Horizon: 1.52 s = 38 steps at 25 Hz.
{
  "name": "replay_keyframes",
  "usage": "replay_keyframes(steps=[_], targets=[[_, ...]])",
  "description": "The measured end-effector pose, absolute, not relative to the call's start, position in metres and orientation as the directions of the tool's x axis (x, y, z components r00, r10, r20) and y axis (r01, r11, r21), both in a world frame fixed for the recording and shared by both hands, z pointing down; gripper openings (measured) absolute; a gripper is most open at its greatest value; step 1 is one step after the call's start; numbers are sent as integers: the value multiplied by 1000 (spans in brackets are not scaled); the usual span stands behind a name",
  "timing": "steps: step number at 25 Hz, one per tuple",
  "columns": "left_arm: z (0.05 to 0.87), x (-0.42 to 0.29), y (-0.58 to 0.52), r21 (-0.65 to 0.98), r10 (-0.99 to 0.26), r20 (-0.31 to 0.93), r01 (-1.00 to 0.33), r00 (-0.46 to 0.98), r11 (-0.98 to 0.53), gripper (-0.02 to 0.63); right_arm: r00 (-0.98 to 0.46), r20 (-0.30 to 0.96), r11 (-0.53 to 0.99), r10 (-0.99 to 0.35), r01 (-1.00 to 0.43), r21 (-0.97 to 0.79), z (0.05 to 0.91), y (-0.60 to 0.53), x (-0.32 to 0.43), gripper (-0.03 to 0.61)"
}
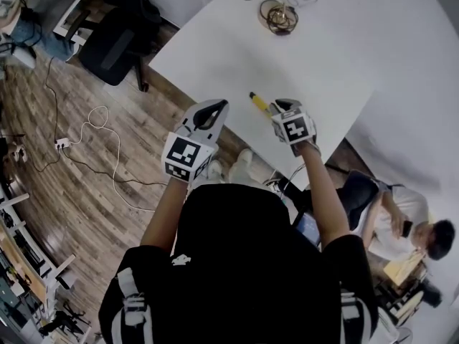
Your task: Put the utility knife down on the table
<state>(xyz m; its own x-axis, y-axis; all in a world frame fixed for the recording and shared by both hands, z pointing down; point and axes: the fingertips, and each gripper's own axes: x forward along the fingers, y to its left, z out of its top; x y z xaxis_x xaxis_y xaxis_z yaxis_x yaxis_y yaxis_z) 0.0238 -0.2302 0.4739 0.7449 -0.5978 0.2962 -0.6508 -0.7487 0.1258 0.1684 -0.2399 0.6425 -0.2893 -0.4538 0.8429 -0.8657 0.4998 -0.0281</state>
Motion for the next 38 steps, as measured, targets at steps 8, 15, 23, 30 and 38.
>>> replay_keyframes(steps=[8, 15, 23, 30, 38], targets=[[451, 24, -234, 76, -608, 253, -641, 753, -763, 20, -307, 731, 435, -610, -900, -15, 571, -250, 170, 58], [426, 20, -237, 91, -621, 194, -644, 759, -759, 21, -310, 599, 404, -738, -915, 24, 505, -253, 167, 43], [387, 8, -241, 42, -646, 145, -657, 750, -753, 21, -321, 422, 382, -848, -922, 67, 425, -245, 159, 37], [354, 12, -238, -14, -637, 94, -639, 765, -769, 21, -324, 298, 372, -898, -920, 123, 364, -237, 153, 35], [313, 16, -232, -72, -631, 27, -628, 775, -774, 21, -331, 165, 360, -929, -913, 193, 309, -224, 146, 35]])
